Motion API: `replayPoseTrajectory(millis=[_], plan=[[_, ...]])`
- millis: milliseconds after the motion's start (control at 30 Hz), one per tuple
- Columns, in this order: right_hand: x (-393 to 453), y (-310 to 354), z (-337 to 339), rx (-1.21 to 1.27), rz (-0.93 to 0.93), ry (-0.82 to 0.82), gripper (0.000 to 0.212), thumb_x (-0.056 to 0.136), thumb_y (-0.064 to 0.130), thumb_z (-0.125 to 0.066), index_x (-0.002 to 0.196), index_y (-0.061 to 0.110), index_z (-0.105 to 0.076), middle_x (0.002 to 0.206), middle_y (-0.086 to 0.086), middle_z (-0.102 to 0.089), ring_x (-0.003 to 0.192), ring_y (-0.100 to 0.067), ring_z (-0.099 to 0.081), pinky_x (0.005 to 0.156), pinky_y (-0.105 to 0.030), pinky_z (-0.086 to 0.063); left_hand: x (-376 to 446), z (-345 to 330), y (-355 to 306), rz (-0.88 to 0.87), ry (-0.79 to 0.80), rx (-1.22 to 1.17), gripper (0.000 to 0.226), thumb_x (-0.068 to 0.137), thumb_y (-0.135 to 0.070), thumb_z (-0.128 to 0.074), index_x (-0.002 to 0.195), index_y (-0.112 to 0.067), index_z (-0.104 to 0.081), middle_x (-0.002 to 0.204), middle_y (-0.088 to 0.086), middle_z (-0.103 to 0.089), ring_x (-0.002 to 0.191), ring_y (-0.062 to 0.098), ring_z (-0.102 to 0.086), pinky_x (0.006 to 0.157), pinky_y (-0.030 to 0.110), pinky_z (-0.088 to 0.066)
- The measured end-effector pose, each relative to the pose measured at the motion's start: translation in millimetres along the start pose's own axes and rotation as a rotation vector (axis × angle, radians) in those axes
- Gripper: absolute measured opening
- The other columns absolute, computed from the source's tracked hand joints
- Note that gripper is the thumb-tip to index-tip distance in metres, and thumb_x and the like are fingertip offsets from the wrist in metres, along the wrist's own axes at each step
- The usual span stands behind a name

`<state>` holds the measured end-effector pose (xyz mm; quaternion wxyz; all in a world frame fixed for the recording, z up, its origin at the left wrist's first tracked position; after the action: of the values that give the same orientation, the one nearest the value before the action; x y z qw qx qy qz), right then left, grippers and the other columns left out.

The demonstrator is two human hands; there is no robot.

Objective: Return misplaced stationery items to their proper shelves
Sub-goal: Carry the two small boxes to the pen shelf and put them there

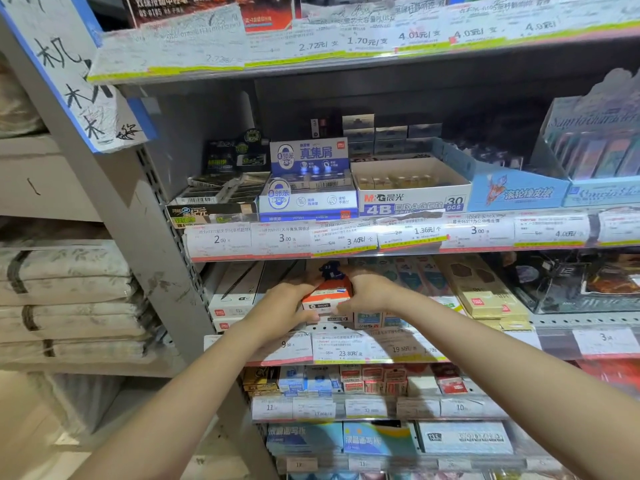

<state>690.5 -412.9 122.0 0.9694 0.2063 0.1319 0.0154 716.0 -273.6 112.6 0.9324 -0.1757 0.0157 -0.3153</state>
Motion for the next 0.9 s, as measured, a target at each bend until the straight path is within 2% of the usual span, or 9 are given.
replayPoseTrajectory(millis=[133, 233, 333, 500, 600, 633, 700, 767, 900], plan=[[1, -2, -3, -0.043, 0.036, -0.132, 0.055, 0.08, 0.041, -0.062, 0.127, 0.015, -0.048, 0.126, -0.009, -0.058, 0.106, -0.029, -0.057, 0.085, -0.035, -0.049, 2, 0, -3, -0.001, -0.047, 0.104, 0.047, 0.083, -0.038, -0.063, 0.126, -0.021, -0.054, 0.1, 0.007, -0.07, 0.092, 0.024, -0.06, 0.073, 0.031, -0.043], [1, -3, -6, -0.011, 0.076, -0.191, 0.055, 0.08, 0.041, -0.062, 0.128, 0.017, -0.046, 0.123, -0.011, -0.061, 0.104, -0.03, -0.058, 0.078, -0.032, -0.046, 3, -1, -4, 0.002, -0.064, 0.212, 0.043, 0.087, -0.042, -0.055, 0.126, -0.024, -0.052, 0.101, 0.005, -0.069, 0.1, 0.027, -0.058, 0.085, 0.038, -0.044], [-1, -4, -6, 0.026, 0.11, -0.228, 0.061, 0.078, 0.041, -0.064, 0.131, 0.019, -0.043, 0.121, -0.011, -0.064, 0.104, -0.03, -0.059, 0.082, -0.036, -0.051, 1, -2, -5, 0.009, -0.061, 0.293, 0.043, 0.09, -0.043, -0.049, 0.129, -0.026, -0.047, 0.1, 0.003, -0.067, 0.102, 0.027, -0.056, 0.087, 0.038, -0.04], [-18, -14, 1, 0.108, 0.156, -0.288, 0.062, 0.078, 0.044, -0.063, 0.129, 0.014, -0.044, 0.117, -0.018, -0.062, 0.108, -0.034, -0.056, 0.087, -0.044, -0.05, -2, 7, -8, -0.008, -0.068, 0.107, 0.038, 0.087, -0.037, -0.054, 0.121, -0.021, -0.054, 0.094, 0.0, -0.063, 0.091, 0.02, -0.056, 0.081, 0.036, -0.044], [-40, -29, 13, 0.125, 0.174, -0.406, 0.043, 0.079, 0.041, -0.063, 0.113, 0.017, -0.053, 0.108, -0.01, -0.059, 0.103, -0.025, -0.053, 0.081, -0.035, -0.046, -10, 17, -27, -0.084, -0.181, 0.08, 0.047, 0.085, -0.035, -0.054, 0.13, -0.02, -0.05, 0.108, 0.002, -0.063, 0.104, 0.021, -0.054, 0.089, 0.035, -0.043], [-50, -34, 16, 0.145, 0.184, -0.43, 0.041, 0.08, 0.038, -0.062, 0.115, 0.017, -0.054, 0.11, -0.007, -0.059, 0.102, -0.023, -0.054, 0.082, -0.033, -0.046, -13, 18, -35, -0.123, -0.215, 0.063, 0.048, 0.084, -0.036, -0.053, 0.129, -0.019, -0.052, 0.112, 0.003, -0.063, 0.108, 0.022, -0.054, 0.092, 0.036, -0.043], [-71, -47, 23, 0.222, 0.197, -0.465, 0.038, 0.081, 0.035, -0.062, 0.114, 0.018, -0.057, 0.105, -0.001, -0.064, 0.087, -0.015, -0.059, 0.08, -0.035, -0.05, -17, 18, -52, -0.176, -0.22, -0.011, 0.05, 0.077, -0.045, -0.047, 0.116, -0.018, -0.061, 0.104, 0.002, -0.068, 0.1, 0.021, -0.06, 0.088, 0.035, -0.049], [-91, -66, 25, 0.276, 0.169, -0.478, 0.03, 0.081, 0.035, -0.062, 0.107, 0.02, -0.059, 0.085, 0.003, -0.067, 0.063, -0.006, -0.056, 0.067, -0.032, -0.05, -15, 13, -66, -0.166, -0.169, -0.094, 0.048, 0.073, -0.05, -0.046, 0.103, -0.018, -0.066, 0.082, -0.002, -0.07, 0.076, 0.016, -0.063, 0.073, 0.035, -0.053], [-124, -121, 27, 0.413, 0.08, -0.477, 0.018, 0.077, 0.036, -0.065, 0.091, 0.025, -0.062, 0.066, 0.006, -0.062, 0.053, -0.005, -0.053, 0.059, -0.03, -0.043, -1, -3, -114, -0.174, -0.067, -0.145, 0.03, 0.077, -0.04, -0.06, 0.096, -0.019, -0.067, 0.065, -0.009, -0.064, 0.057, 0.007, -0.056, 0.062, 0.029, -0.047]])
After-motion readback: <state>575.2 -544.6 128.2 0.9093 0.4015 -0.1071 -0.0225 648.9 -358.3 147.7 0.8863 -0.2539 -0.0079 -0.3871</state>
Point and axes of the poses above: each hand's wrist, its own x-axis towards the middle knuckle, its own z-axis out of the back of the hand, y = z × x, the point moved 6 cm from there along x, towards the middle knuckle
